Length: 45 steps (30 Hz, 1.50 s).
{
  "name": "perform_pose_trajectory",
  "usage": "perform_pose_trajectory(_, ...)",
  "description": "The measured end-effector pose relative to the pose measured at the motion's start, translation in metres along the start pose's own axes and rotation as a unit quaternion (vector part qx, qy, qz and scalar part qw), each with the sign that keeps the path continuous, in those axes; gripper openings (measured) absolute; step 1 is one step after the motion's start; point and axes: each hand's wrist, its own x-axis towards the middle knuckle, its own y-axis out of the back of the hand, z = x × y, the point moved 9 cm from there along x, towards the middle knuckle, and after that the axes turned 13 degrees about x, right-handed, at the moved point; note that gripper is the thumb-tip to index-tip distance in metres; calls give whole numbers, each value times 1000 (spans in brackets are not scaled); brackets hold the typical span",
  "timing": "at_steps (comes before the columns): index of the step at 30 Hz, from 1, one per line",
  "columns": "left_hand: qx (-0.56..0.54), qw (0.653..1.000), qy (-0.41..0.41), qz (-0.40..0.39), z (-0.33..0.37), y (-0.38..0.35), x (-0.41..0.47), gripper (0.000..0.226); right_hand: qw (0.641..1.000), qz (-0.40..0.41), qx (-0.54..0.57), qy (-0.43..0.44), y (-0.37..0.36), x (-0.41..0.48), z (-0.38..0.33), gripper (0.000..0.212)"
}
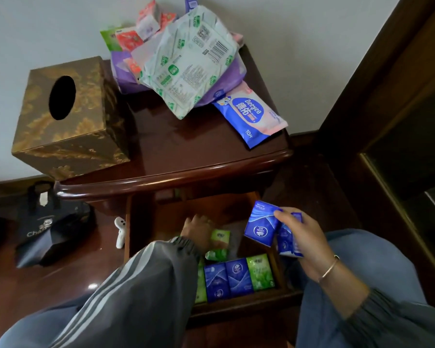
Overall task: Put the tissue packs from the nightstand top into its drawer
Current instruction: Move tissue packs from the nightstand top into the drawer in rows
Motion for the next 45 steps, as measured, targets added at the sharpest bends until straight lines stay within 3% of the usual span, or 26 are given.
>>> perform_pose_trajectory(8, -30, 992, -120, -26, 11, -6, 5, 58, 999, -9, -43, -6, -1, 1, 7, 12)
perform_pose_trajectory(20, 87, 980, -179, -21, 18, -8, 0, 63, 997, -10, -76, -9, -3, 3, 11, 12)
perform_pose_trajectory(28, 56, 988, -143, -29, 15, 0, -2, 59, 996, -35, -73, -31, -12, 1, 16, 11)
perform_pose_trajectory(30, -70, 994, -82, 20, 13, 16, -8, 58, 996, -45, -69, -45, -18, -1, 18, 13)
perform_pose_trajectory(31, -204, 977, -37, 43, 8, 27, -14, 54, 995, -49, -67, -52, -21, -2, 20, 14)
perform_pose_trajectory(32, -361, 931, 9, 52, 2, 34, -23, 49, 995, -52, -63, -60, -24, -3, 21, 14)
perform_pose_trajectory(34, -610, 791, 51, 8, 6, 37, -47, 40, 994, -65, -48, -72, -31, -7, 25, 13)
perform_pose_trajectory(35, -656, 753, 48, -20, 12, 38, -62, 36, 994, -70, -42, -75, -35, -9, 28, 12)
perform_pose_trajectory(38, -673, 738, 16, -46, 26, 42, -104, 16, 993, -79, -32, -83, -49, -17, 41, 14)
perform_pose_trajectory(43, -677, 725, 124, 26, -1, 32, -146, 6, 977, -109, -7, -184, -84, -37, 85, 50)
perform_pose_trajectory(45, -650, 744, 149, 48, -14, 27, -161, 8, 981, -104, 33, -162, -94, -39, 89, 29)
